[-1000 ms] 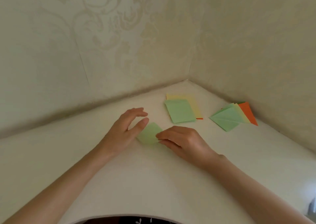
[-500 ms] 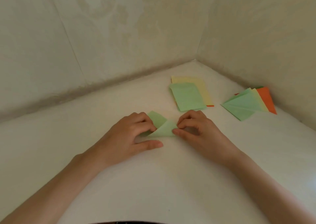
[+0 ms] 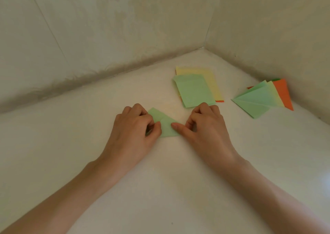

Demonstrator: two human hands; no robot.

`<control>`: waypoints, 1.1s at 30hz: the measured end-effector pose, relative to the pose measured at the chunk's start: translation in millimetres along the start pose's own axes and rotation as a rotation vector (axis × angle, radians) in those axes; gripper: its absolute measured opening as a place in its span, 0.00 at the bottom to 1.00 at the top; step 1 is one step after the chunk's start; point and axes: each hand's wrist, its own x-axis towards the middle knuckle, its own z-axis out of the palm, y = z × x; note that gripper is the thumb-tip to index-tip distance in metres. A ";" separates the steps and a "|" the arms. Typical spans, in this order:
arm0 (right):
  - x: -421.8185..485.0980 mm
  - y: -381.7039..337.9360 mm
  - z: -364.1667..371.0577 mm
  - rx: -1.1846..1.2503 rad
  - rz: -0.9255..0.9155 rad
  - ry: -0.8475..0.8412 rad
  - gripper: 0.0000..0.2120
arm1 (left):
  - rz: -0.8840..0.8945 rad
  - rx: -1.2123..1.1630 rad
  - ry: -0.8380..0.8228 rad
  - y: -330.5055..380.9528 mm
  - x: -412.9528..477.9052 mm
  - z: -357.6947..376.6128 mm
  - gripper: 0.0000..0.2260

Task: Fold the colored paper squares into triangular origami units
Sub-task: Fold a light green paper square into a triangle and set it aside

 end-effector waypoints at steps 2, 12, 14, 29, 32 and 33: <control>0.4 -1.2 -0.7 -0.037 -0.011 0.005 0.18 | 0.005 0.027 0.001 0.7 -1.4 0.4 0.12; 3.8 -8.2 -0.5 -0.220 -0.022 0.007 0.21 | -0.033 0.198 0.024 12.0 -1.9 -3.9 0.16; 4.8 -7.2 2.3 -0.276 -0.035 0.026 0.22 | -0.028 0.216 0.023 11.9 -2.4 -3.8 0.16; -6.0 -14.7 0.1 -0.093 0.032 -0.006 0.09 | 0.042 0.288 0.044 10.5 -3.4 -1.4 0.16; -7.7 -12.0 0.2 -0.077 0.001 -0.020 0.07 | 0.026 0.245 0.104 9.4 -4.4 -1.5 0.14; -7.6 -11.4 -0.3 -0.045 -0.006 -0.030 0.06 | 0.022 0.221 0.122 7.4 -4.5 -0.4 0.13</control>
